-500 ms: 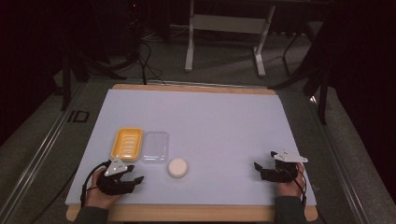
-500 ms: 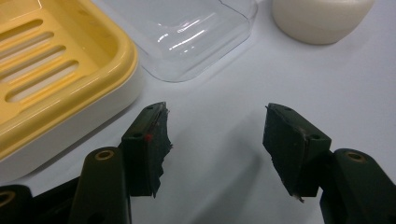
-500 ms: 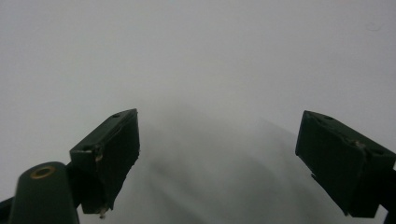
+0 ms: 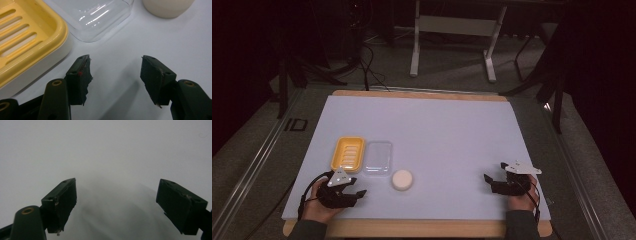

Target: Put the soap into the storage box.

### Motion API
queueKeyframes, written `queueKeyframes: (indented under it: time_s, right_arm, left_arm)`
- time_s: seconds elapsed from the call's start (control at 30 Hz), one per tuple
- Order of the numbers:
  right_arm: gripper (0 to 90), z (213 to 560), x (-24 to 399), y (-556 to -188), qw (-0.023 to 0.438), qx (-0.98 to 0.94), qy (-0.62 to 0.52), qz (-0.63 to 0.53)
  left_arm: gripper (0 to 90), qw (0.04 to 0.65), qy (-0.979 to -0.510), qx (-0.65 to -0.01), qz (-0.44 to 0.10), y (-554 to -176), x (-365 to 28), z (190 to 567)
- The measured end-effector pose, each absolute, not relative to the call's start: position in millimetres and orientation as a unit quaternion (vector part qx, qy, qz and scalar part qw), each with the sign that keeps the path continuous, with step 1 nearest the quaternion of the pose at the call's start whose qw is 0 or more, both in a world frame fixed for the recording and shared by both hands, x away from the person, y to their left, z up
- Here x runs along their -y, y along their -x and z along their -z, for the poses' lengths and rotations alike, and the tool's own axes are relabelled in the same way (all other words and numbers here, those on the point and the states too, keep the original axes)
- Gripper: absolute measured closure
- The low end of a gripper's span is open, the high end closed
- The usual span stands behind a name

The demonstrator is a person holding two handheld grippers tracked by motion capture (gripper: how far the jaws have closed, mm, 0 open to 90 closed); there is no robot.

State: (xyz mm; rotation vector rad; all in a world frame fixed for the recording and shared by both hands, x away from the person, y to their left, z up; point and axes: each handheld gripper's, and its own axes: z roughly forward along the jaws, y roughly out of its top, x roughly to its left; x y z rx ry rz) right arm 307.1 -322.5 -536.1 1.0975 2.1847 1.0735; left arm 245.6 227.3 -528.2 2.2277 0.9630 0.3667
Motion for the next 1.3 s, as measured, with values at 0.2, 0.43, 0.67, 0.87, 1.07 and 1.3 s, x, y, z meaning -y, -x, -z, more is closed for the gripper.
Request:
queueKeyframes:
  time_s: [0.2,0.43,0.67,0.87,1.07,1.3]
  right_arm:
    - [16.3,536.6,320.0,-307.1,0.238,-0.800,-0.397,-0.381]
    - [16.4,536.6,319.7,-306.7,0.239,-0.801,-0.394,-0.381]
    - [16.4,536.7,318.9,-306.5,0.239,-0.803,-0.392,-0.379]
    - [16.4,536.8,318.3,-306.3,0.240,-0.805,-0.389,-0.377]
    - [16.4,536.8,318.1,-306.0,0.241,-0.805,-0.389,-0.377]
    - [16.4,536.8,318.2,-306.0,0.240,-0.805,-0.389,-0.378]
  left_arm:
    - [41.2,0.336,-0.858,-0.362,-0.139,-250.3,-224.7,520.8]
    - [39.4,0.329,-0.868,-0.346,-0.138,-253.5,-217.0,511.6]
    - [36.4,0.329,-0.872,-0.340,-0.128,-257.7,-212.0,503.6]
    - [33.8,0.318,-0.882,-0.323,-0.125,-262.9,-205.1,495.3]
    - [30.6,0.305,-0.894,-0.307,-0.114,-266.8,-196.2,493.3]
    - [27.3,0.283,-0.911,-0.284,-0.099,-272.5,-181.1,491.7]
